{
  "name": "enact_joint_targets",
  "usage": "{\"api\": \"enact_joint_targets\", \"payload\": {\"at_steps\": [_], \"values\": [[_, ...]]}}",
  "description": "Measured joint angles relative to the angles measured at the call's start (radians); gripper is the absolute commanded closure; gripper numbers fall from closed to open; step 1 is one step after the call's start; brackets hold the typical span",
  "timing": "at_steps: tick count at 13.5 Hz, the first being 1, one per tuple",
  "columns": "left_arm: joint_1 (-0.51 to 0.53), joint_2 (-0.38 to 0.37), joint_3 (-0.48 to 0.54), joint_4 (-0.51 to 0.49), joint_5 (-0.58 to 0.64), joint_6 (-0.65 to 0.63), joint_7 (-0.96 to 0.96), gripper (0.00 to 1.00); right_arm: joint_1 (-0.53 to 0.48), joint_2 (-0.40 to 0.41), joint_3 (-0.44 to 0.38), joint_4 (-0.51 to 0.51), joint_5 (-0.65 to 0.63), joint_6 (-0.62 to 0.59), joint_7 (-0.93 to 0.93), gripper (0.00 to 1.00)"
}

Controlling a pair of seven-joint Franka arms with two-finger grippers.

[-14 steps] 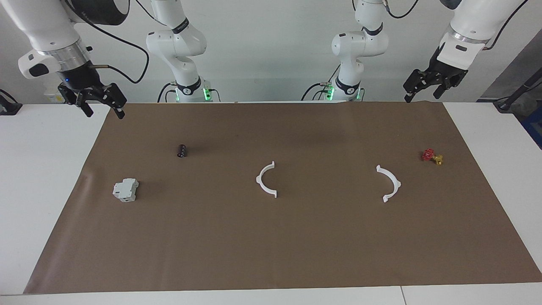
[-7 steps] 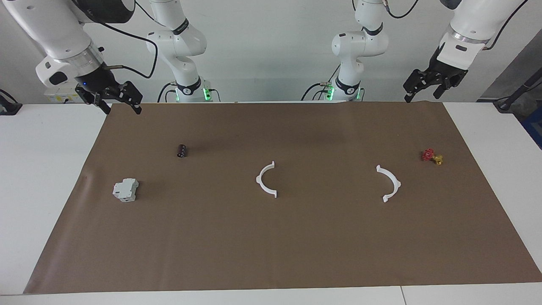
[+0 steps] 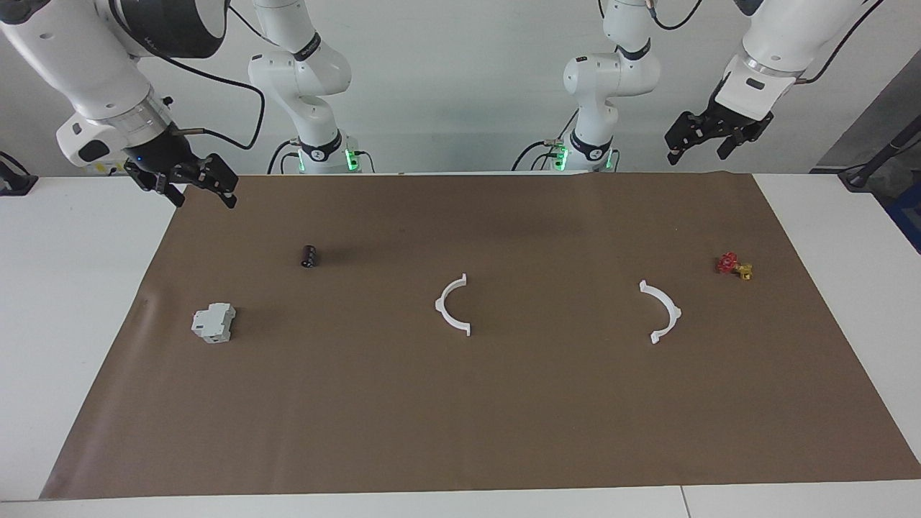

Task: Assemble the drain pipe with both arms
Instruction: 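Reach the left gripper to the other white clamp half and grasp it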

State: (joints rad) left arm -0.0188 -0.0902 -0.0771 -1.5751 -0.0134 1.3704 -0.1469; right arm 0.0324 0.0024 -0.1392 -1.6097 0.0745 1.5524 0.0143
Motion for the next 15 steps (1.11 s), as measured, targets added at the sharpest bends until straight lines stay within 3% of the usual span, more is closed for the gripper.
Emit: {"api": "enact_joint_targets", "payload": {"at_steps": [4,9,11,15], "values": [[0.001,-0.004,0.007,-0.004,0.0,0.051,0.0,0.0,0.0,0.0,0.001,0.0,0.0,-0.001,0.0,0.0],[0.077,-0.008,0.019,-0.221,0.0,0.404,0.168,0.0,-0.003,0.0,-0.002,0.0,0.0,-0.001,0.0,0.0],[0.114,0.036,0.023,-0.272,0.0,0.51,0.251,0.0,-0.003,0.0,-0.002,0.0,0.0,0.0,0.0,0.0],[0.123,0.194,0.024,-0.34,0.0,0.766,0.274,0.0,-0.003,0.0,-0.002,0.0,0.0,0.0,0.0,0.0]]}}
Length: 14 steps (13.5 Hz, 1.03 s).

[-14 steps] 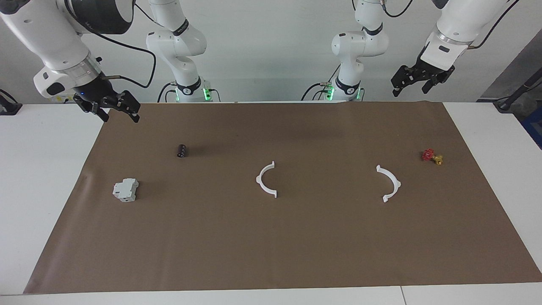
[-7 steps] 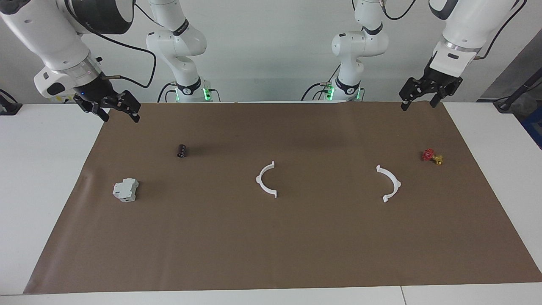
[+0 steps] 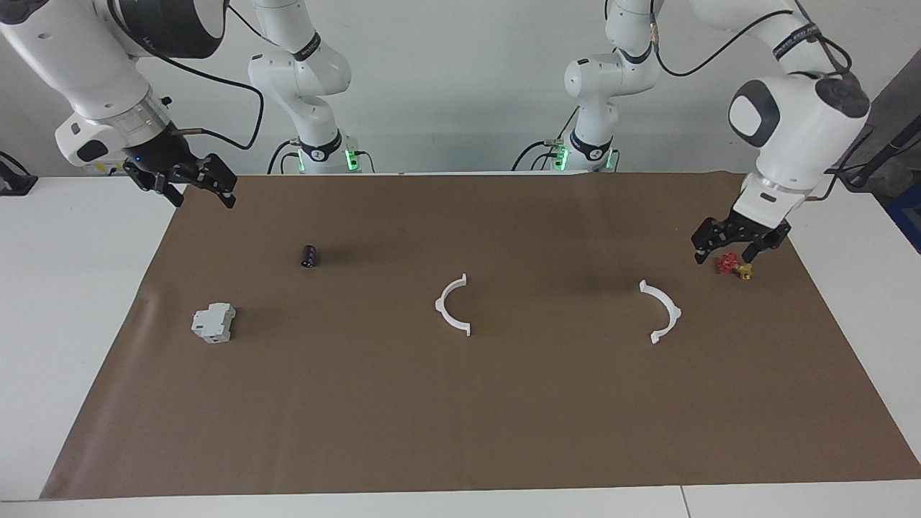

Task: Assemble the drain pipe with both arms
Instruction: 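Reach the left gripper to the other white clamp half and grasp it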

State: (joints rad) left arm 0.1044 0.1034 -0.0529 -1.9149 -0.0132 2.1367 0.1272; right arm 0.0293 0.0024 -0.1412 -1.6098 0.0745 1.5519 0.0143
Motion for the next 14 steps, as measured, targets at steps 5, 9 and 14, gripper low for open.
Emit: {"api": "enact_joint_targets", "payload": {"at_steps": [5,9,14], "values": [[0.008,0.093,0.0,-0.124,0.0,0.23,0.002,0.04,0.0,0.0,0.0,0.0,0.0,0.0,0.0,0.0],[0.008,0.161,-0.002,-0.148,0.0,0.326,0.012,0.16,-0.001,0.0,0.0,0.0,0.0,0.0,0.0,0.0],[0.008,0.187,-0.009,-0.162,0.0,0.362,0.012,0.58,-0.001,0.0,0.0,0.0,0.0,0.0,0.0,0.0]]}}
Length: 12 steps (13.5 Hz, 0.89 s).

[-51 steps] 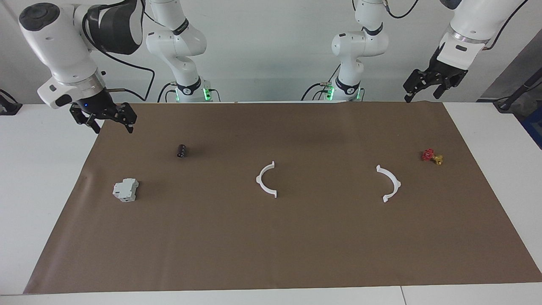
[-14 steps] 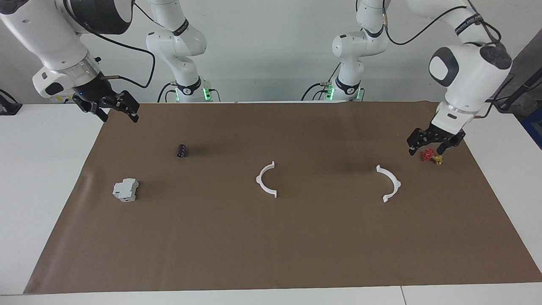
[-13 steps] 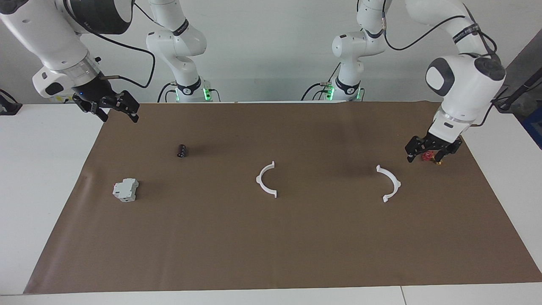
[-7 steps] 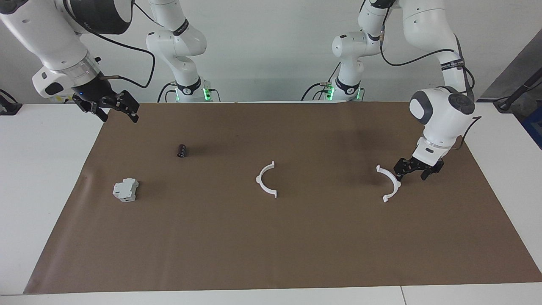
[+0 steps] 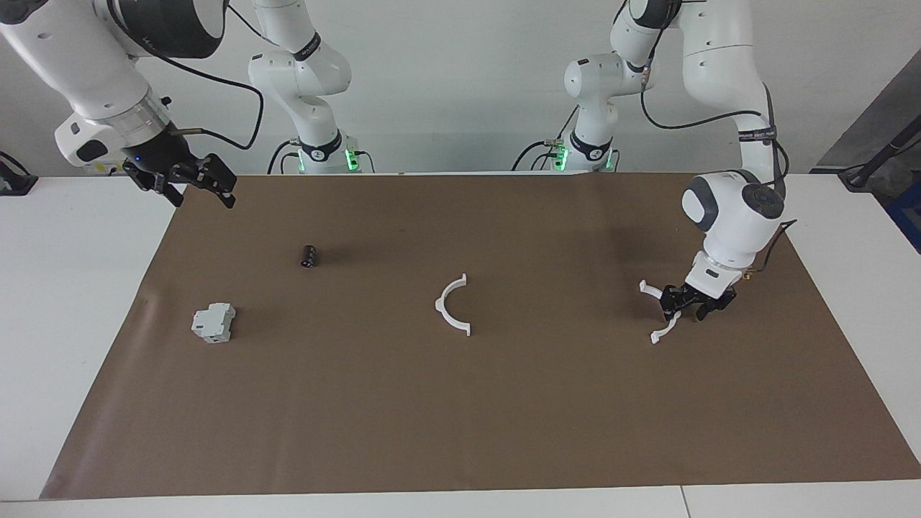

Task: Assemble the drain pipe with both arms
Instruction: 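Reach the left gripper to the other white clamp half and grasp it, then carry the clamp half with the left gripper toward the centre half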

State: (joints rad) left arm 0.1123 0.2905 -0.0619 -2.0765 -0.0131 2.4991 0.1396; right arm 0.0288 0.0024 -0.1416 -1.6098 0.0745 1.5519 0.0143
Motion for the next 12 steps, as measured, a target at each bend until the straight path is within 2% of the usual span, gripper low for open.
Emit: {"api": "enact_joint_targets", "payload": {"at_steps": [1,3,7,9,12], "values": [[0.0,0.0,-0.001,-0.001,0.0,0.0,0.0,0.61,0.0,0.0,0.0,0.0,0.0,0.0,0.0,0.0],[0.0,0.0,-0.002,-0.003,0.0,0.0,0.0,1.0,0.0,0.0,0.0,0.0,0.0,0.0,0.0,0.0],[-0.001,0.0,-0.006,0.01,0.0,-0.022,0.0,1.0,0.0,0.0,0.0,0.0,0.0,0.0,0.0,0.0],[-0.014,0.0,-0.018,0.078,0.0,-0.089,0.005,1.0,0.0,0.0,0.0,0.0,0.0,0.0,0.0,0.0],[-0.124,0.006,-0.027,0.177,0.0,-0.146,0.006,1.0,0.0,0.0,0.0,0.0,0.0,0.0,0.0,0.0]]}}
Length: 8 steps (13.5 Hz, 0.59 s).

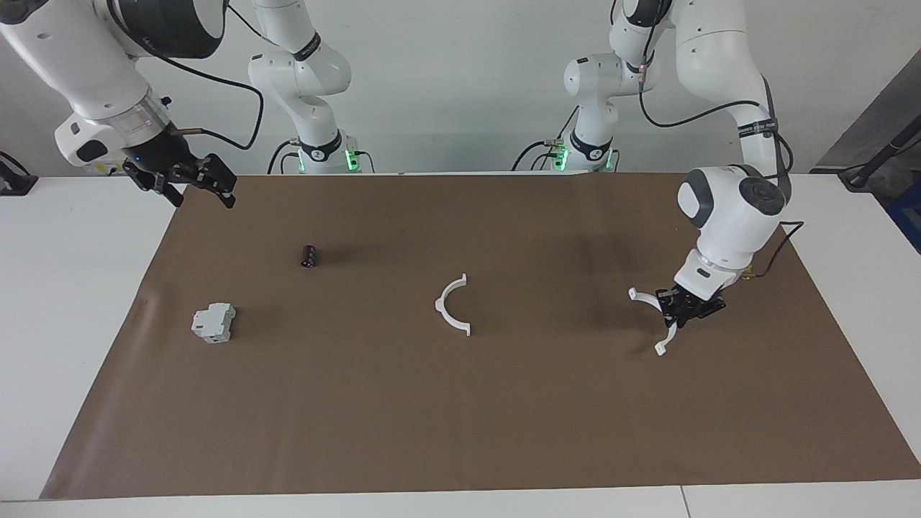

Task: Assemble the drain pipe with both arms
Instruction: 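Carry the clamp half with the left gripper toward the centre half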

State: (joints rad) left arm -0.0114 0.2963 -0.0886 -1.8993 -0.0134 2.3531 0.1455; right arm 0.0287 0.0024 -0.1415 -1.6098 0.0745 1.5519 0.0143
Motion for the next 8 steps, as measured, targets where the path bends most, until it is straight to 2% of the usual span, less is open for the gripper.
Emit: {"api": "enact_joint_targets", "payload": {"at_steps": [5,8], "values": [[-0.225,0.027,-0.003,0.031,0.0,0.037,-0.003,1.0,0.0,0.0,0.0,0.0,0.0,0.0,0.0,0.0],[-0.305,0.032,-0.003,0.033,0.0,0.047,-0.028,1.0,0.0,0.0,0.001,0.0,0.0,0.0,0.0,0.0]]}}
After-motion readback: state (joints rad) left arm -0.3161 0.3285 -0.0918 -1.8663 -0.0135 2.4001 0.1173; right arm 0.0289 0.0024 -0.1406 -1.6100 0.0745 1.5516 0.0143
